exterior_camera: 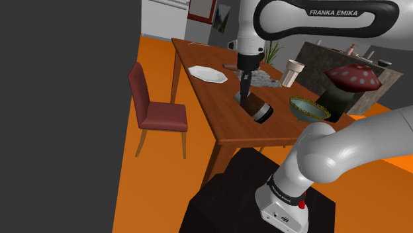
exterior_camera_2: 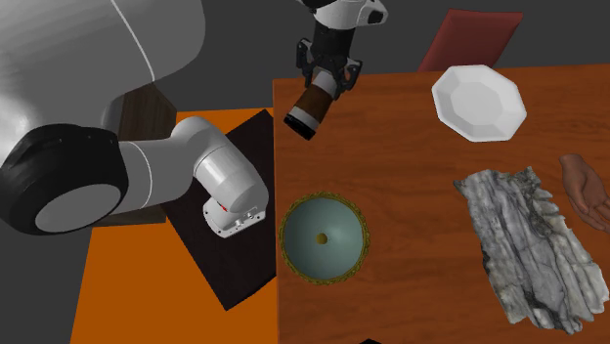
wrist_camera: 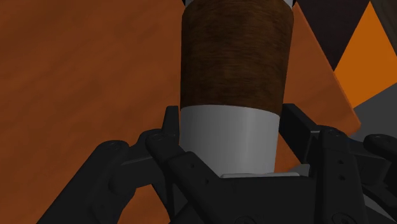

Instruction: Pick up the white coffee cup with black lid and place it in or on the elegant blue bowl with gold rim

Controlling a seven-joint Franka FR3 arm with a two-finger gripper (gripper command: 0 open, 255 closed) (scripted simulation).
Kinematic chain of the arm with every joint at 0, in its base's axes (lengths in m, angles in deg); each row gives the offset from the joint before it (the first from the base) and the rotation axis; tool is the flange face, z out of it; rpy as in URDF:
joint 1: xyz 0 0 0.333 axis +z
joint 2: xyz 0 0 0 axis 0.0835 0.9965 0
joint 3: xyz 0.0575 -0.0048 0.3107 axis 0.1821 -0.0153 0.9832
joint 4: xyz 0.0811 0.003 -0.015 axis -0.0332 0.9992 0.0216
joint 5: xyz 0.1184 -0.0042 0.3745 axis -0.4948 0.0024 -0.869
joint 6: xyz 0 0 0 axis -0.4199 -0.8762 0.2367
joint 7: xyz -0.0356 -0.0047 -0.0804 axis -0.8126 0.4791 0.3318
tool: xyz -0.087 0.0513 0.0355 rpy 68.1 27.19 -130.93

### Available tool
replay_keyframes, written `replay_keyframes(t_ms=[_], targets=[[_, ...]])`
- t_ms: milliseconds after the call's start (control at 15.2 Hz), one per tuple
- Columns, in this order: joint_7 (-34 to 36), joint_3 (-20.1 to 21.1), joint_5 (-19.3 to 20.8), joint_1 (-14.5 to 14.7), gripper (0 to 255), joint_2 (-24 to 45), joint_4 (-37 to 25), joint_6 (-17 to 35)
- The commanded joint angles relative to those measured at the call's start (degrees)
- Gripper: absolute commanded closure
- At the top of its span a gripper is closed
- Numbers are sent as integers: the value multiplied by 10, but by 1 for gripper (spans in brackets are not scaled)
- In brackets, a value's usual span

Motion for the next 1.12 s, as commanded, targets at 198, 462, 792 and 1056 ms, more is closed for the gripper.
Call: replay_keyframes(t_ms=[198,462,792,1056], targets=[[-4,1,0,0,255,2,-39,-37],[-7,2,0,-1,255,6,-73,-67],[-11,3,0,-1,255,13,-117,-103],[-14,4,0,-1,255,21,-154,-132]])
